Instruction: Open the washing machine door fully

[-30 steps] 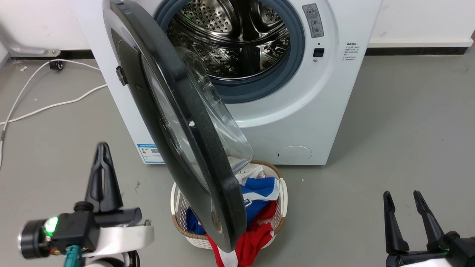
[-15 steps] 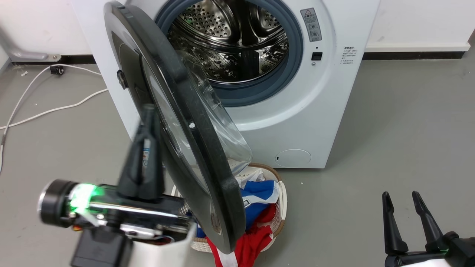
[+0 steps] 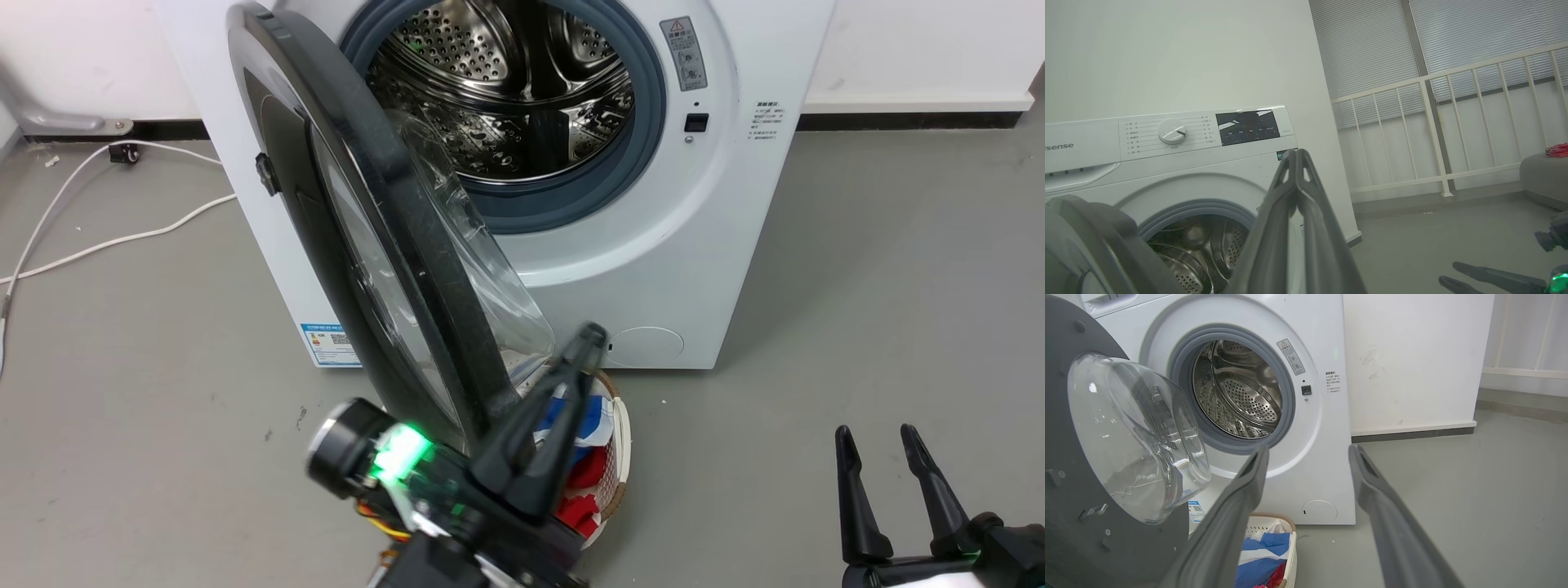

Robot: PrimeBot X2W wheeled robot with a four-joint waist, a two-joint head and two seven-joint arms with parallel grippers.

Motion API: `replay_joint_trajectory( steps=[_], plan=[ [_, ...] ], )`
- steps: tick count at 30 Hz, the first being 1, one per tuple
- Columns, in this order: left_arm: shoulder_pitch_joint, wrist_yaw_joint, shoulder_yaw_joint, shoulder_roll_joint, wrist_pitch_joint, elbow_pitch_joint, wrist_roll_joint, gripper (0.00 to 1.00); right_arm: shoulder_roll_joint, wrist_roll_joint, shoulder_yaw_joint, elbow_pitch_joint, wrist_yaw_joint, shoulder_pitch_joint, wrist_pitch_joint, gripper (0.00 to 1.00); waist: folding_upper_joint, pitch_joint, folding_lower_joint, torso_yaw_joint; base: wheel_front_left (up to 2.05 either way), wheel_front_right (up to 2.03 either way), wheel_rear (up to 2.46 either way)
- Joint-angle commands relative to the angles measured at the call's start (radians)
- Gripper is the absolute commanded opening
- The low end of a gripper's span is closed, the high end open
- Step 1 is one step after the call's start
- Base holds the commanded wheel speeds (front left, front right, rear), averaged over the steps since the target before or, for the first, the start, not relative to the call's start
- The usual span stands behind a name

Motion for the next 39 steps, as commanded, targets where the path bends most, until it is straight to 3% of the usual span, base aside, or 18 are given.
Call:
replay_joint_trajectory(
  steps=[1,14,28,39],
  plan=[
    [-0.002,-0.008,-0.021,-0.001,-0.001,0.014,-0.007,0.00,0.002,-0.007,0.001,0.002,0.000,0.002,-0.002,1.00,0.0000,0.002,0.0000,0.001,0.00,0.00,0.00],
    [0.020,-0.050,-0.173,0.014,-0.001,0.161,-0.050,0.00,0.002,-0.020,0.013,0.010,0.000,-0.027,-0.002,1.00,0.0000,0.029,0.0000,0.000,0.00,0.00,0.00],
    [0.023,-0.028,-0.128,0.024,-0.001,0.339,-0.076,0.00,0.002,-0.032,0.017,0.019,0.000,-0.063,-0.002,1.00,0.0000,0.081,0.0000,0.000,0.00,0.00,0.00],
    [0.024,0.032,-0.034,0.013,-0.001,0.431,-0.107,0.00,0.002,-0.032,0.028,0.039,0.000,-0.075,-0.002,1.00,0.0000,0.076,0.0000,0.010,0.00,0.00,0.00]
  ],
)
